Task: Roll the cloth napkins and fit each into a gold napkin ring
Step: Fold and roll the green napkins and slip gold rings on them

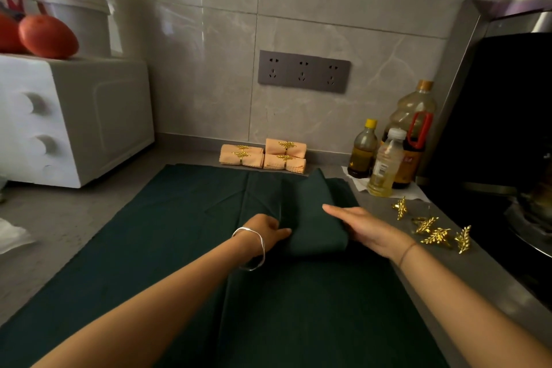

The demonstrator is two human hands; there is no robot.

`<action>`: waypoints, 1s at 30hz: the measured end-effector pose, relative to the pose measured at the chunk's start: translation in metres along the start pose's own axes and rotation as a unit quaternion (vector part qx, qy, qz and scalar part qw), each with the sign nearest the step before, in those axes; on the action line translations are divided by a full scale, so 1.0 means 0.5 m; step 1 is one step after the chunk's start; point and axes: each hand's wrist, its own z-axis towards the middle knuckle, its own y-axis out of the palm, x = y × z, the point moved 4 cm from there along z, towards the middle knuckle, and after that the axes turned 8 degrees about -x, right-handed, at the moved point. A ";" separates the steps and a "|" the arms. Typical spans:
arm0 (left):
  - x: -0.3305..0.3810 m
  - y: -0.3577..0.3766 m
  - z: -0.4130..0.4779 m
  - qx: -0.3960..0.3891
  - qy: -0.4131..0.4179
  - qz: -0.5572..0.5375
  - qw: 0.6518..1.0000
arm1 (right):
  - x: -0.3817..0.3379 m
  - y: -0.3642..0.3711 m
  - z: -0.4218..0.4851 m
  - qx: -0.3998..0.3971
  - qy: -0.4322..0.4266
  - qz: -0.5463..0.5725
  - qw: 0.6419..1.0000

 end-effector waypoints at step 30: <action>0.012 0.019 -0.027 -0.026 0.032 0.025 0.999 | 0.079 0.004 -0.054 0.296 -0.031 -0.226 0.928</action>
